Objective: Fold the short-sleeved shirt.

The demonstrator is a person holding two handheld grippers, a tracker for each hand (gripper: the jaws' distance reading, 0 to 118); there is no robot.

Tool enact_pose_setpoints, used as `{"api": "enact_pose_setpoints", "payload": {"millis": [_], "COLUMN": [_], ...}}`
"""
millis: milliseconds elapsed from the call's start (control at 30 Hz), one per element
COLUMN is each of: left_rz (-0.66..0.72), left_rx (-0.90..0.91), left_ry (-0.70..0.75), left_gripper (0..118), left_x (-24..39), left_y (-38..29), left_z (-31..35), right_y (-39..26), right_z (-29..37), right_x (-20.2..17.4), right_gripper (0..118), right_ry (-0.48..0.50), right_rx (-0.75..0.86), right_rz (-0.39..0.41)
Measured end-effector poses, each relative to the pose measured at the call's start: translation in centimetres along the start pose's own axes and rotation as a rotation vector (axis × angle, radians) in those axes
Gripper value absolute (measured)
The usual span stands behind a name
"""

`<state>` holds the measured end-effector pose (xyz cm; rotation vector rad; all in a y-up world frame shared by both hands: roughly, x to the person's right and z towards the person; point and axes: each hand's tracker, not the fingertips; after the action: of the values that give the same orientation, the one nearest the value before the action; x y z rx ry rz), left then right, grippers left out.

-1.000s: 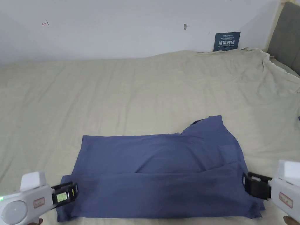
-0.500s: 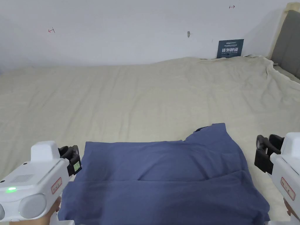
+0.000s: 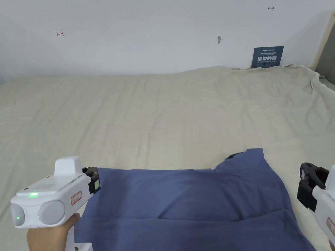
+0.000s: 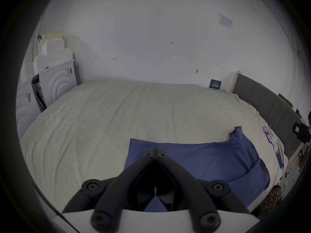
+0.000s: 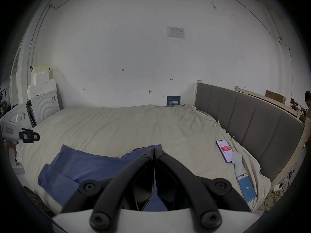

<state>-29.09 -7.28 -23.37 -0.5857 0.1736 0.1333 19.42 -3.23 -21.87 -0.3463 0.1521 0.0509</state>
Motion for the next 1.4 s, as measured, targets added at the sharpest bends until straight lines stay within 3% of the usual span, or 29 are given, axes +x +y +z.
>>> {"api": "enact_pose_setpoints", "payload": {"millis": [233,267,300,400,433,467,567,667,767,833,933,1133,1167,1233,1300,1400], "left_rz": [0.05,0.067,0.09,0.11,0.1,0.094,0.053,0.031,-0.019,-0.067,-0.091,-0.083,-0.076,-0.083,-0.097,-0.079], "left_rx": [-0.148,-0.181,-0.204,-0.313,-0.341,-0.348,-0.418,-0.426,-0.464,-0.46,-0.441,-0.373,-0.353,-0.325,-0.298,-0.274], "left_ry": [-0.013,-0.008,-0.004,0.049,0.062,0.067,0.072,0.089,0.076,0.106,0.095,0.045,0.025,0.008,-0.001,-0.015], "left_gripper": [2,9,23,85,93,93,93,78,46,38,1,0,0,0,0,0], "left_x": [-2.6,-3.1,-3.6,-4.7,-5.0,-5.3,-5.8,-5.9,-4.9,-4.1,-3.4,-3.5,-3.3,-3.3,-3.1,-3.4], "left_y": [2.8,3.0,3.2,3.3,3.2,3.0,2.4,1.6,0.9,0.5,0.6,1.5,1.9,2.3,2.7,3.2], "left_z": [-9.9,-11.4,-12.8,-16.8,-17.7,-18.7,-20.7,-21.9,-22.6,-22.7,-22.7,-20.7,-19.6,-18.1,-16.6,-15.2], "right_y": [0.4,0.4,0.3,0.2,0.2,0.2,-0.2,-0.5,-1.1,-1.2,-1.2,-1.9,-1.9,-1.9,-2.1,-2.6], "right_z": [-4.8,-5.5,-5.8,-6.8,-7.6,-8.1,-8.9,-9.4,-11.2,-11.6,-12.7,-20.3,-21.6,-24.0,-26.7,-29.6], "right_x": [-0.1,-0.1,-0.1,-0.3,-0.3,-0.4,-0.6,-0.7,-0.3,-0.2,0.0,3.0,3.5,3.3,3.4,2.8], "right_gripper": [0,0,0,0,0,0,0,0,0,0,0,4,9,51,78,78], "right_ry": [-0.006,-0.007,-0.007,-0.011,-0.01,-0.009,-0.007,-0.004,0.003,0.01,0.016,0.025,0.022,0.025,0.032,-0.001], "right_rx": [-0.032,-0.037,-0.042,-0.057,-0.061,-0.068,-0.086,-0.106,-0.129,-0.145,-0.171,-0.286,-0.331,-0.356,-0.438,-0.496], "right_rz": [0.002,0.001,-0.001,0.001,0.003,0.005,0.008,0.006,0.002,-0.004,-0.007,-0.024,-0.021,0.018,0.09,0.103]}}
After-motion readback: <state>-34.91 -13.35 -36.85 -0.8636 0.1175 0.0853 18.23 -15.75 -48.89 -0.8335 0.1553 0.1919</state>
